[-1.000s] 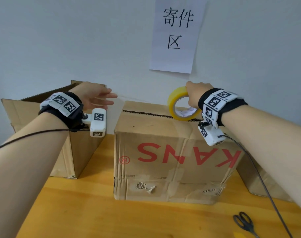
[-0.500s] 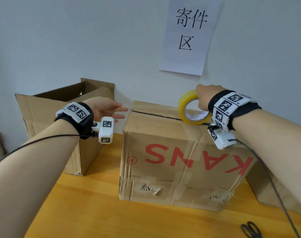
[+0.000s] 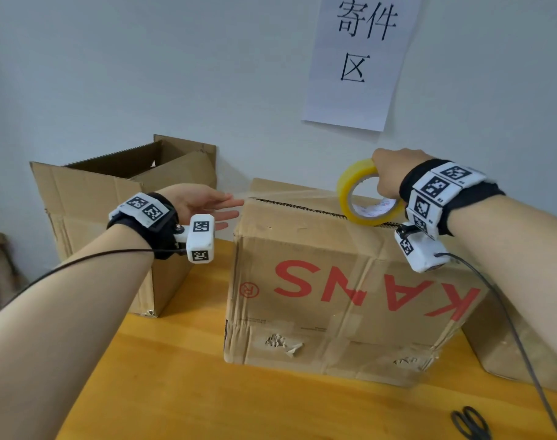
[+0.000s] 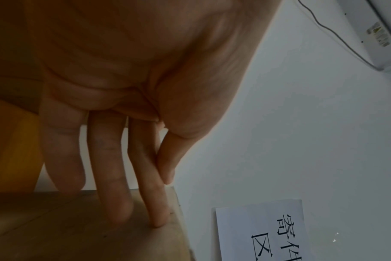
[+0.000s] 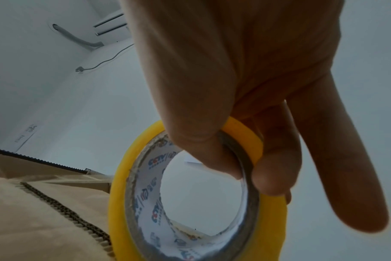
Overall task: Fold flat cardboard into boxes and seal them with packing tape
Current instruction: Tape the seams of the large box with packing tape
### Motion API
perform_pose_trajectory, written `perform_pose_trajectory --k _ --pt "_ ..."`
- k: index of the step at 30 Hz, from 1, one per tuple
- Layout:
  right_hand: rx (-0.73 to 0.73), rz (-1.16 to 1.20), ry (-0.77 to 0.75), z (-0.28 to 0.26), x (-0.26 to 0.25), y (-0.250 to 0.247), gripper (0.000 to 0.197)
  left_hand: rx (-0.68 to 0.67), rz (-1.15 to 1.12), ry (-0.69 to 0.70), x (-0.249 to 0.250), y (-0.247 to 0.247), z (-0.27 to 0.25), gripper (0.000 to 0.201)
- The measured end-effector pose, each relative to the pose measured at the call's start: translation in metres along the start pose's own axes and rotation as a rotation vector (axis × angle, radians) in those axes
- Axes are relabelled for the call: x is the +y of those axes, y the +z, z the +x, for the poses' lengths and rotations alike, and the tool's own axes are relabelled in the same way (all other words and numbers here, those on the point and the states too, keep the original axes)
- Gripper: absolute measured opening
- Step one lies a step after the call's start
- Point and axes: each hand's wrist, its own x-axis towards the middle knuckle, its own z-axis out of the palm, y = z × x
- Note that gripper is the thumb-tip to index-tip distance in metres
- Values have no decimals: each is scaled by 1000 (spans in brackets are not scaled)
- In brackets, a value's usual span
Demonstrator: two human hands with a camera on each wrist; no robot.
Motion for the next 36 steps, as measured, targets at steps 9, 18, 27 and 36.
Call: perform_pose_trajectory --k 9,18,27,36 --pt "8 27 -13 -2 4 2 24 -15 137 9 -8 6 -1 11" --pt "-5 42 -7 -4 4 2 26 53 414 149 -7 7 5 17" --pt "10 50 -6 -3 6 5 27 96 663 125 -5 13 11 38" --pt "6 58 1 -1 2 4 27 158 596 270 -8 13 -2 24"
